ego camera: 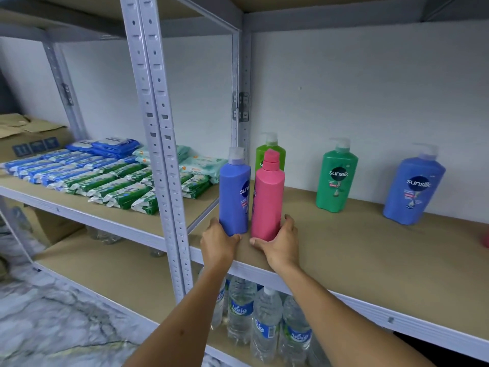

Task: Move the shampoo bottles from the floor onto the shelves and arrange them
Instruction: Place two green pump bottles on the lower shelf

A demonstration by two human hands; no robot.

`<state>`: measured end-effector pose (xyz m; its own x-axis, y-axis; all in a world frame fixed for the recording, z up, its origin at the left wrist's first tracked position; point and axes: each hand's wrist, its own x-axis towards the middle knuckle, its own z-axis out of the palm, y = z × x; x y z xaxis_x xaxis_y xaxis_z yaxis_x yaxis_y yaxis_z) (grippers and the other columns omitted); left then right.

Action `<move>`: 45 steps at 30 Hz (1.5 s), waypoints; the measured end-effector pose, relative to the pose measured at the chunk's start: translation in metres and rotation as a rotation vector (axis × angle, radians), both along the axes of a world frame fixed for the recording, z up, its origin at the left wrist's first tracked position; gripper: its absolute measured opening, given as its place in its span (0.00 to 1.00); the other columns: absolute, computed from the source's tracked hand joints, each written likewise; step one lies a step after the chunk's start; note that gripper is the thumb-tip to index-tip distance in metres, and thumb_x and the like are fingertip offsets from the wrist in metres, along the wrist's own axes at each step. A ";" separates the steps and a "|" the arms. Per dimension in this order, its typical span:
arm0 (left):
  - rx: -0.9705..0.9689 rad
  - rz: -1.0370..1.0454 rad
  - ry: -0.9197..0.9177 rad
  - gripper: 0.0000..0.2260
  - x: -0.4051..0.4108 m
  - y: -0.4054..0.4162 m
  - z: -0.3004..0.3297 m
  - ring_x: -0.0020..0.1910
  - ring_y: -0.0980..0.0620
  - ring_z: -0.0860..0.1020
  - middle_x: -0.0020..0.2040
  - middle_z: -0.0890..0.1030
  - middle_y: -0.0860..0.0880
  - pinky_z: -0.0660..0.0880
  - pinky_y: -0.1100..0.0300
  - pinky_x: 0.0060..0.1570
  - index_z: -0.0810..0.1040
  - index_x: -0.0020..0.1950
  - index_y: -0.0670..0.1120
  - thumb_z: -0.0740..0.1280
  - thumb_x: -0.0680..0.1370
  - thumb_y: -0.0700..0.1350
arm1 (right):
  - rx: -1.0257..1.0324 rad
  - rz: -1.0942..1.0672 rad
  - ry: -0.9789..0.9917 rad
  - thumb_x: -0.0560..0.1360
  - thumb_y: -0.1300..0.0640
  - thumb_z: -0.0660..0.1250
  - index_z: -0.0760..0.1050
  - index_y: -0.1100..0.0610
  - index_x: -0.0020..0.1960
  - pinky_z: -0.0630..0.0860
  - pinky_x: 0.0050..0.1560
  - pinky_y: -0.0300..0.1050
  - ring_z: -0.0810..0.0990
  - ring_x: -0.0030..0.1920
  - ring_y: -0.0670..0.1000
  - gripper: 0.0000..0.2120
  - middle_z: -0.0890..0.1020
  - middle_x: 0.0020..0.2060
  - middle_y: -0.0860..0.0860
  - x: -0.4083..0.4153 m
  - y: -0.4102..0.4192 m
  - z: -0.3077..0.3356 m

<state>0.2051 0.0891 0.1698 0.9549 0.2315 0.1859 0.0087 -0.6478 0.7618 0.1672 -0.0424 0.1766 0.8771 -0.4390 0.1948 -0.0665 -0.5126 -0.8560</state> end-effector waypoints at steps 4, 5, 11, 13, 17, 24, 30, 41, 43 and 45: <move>0.110 -0.030 -0.061 0.23 -0.028 0.005 -0.015 0.63 0.42 0.72 0.61 0.75 0.40 0.73 0.50 0.55 0.66 0.64 0.39 0.68 0.76 0.49 | -0.126 -0.038 0.098 0.66 0.52 0.78 0.60 0.61 0.70 0.72 0.54 0.47 0.74 0.60 0.57 0.41 0.71 0.63 0.57 -0.028 -0.001 0.002; 0.134 -0.037 -0.092 0.24 -0.037 0.007 -0.022 0.69 0.43 0.67 0.67 0.71 0.40 0.71 0.50 0.60 0.64 0.69 0.39 0.65 0.78 0.50 | -0.203 -0.051 0.120 0.69 0.51 0.76 0.63 0.61 0.68 0.72 0.55 0.47 0.74 0.60 0.57 0.36 0.72 0.62 0.57 -0.038 0.000 0.001; 0.125 -0.237 -0.154 0.31 -0.090 0.024 -0.074 0.76 0.49 0.56 0.79 0.53 0.49 0.65 0.51 0.70 0.51 0.78 0.45 0.61 0.80 0.49 | -0.794 0.046 -0.054 0.68 0.51 0.72 0.75 0.61 0.62 0.66 0.68 0.53 0.75 0.64 0.59 0.26 0.79 0.61 0.55 -0.108 -0.013 -0.044; 0.148 -0.267 -0.039 0.30 -0.110 0.026 -0.092 0.73 0.47 0.64 0.78 0.57 0.49 0.69 0.52 0.65 0.51 0.78 0.46 0.61 0.80 0.49 | -0.854 0.060 -0.068 0.66 0.53 0.74 0.72 0.60 0.67 0.58 0.72 0.57 0.69 0.70 0.58 0.32 0.73 0.69 0.56 -0.133 -0.019 -0.070; 0.216 -0.301 0.231 0.23 -0.154 0.029 -0.135 0.55 0.42 0.78 0.60 0.79 0.42 0.74 0.53 0.50 0.63 0.74 0.44 0.62 0.80 0.46 | -0.671 0.139 0.183 0.75 0.54 0.65 0.63 0.59 0.75 0.59 0.74 0.53 0.58 0.76 0.56 0.30 0.60 0.76 0.55 -0.191 -0.036 -0.125; 0.244 -0.309 0.621 0.19 -0.202 0.050 -0.224 0.59 0.41 0.77 0.60 0.79 0.40 0.72 0.56 0.54 0.72 0.67 0.43 0.65 0.77 0.46 | -0.176 0.027 0.799 0.73 0.54 0.66 0.75 0.55 0.60 0.77 0.51 0.47 0.81 0.55 0.57 0.15 0.83 0.53 0.56 -0.289 -0.078 -0.242; 0.267 -0.293 0.812 0.21 -0.211 0.065 -0.282 0.64 0.41 0.74 0.64 0.77 0.41 0.69 0.56 0.61 0.72 0.68 0.43 0.67 0.76 0.47 | -0.132 0.008 0.965 0.74 0.61 0.67 0.76 0.57 0.51 0.72 0.48 0.45 0.80 0.52 0.59 0.06 0.82 0.48 0.58 -0.301 -0.089 -0.278; 0.233 -0.034 0.841 0.21 -0.187 0.048 -0.346 0.50 0.35 0.78 0.53 0.78 0.36 0.77 0.49 0.49 0.72 0.62 0.46 0.72 0.71 0.45 | -0.152 -0.446 1.181 0.72 0.58 0.72 0.64 0.61 0.67 0.73 0.56 0.56 0.71 0.63 0.67 0.28 0.69 0.64 0.66 -0.284 -0.124 -0.352; 0.188 -0.030 0.903 0.33 -0.182 0.046 -0.353 0.53 0.36 0.77 0.55 0.77 0.38 0.76 0.50 0.49 0.67 0.67 0.45 0.78 0.66 0.49 | -0.069 -0.476 1.248 0.67 0.44 0.76 0.62 0.63 0.70 0.72 0.58 0.56 0.71 0.64 0.65 0.42 0.70 0.66 0.66 -0.288 -0.131 -0.366; 0.185 -0.052 0.979 0.37 -0.179 0.040 -0.358 0.52 0.39 0.78 0.54 0.78 0.43 0.76 0.53 0.45 0.66 0.65 0.46 0.80 0.63 0.54 | 0.076 -0.488 1.253 0.59 0.35 0.77 0.62 0.64 0.70 0.76 0.57 0.56 0.77 0.61 0.63 0.52 0.74 0.64 0.64 -0.292 -0.133 -0.378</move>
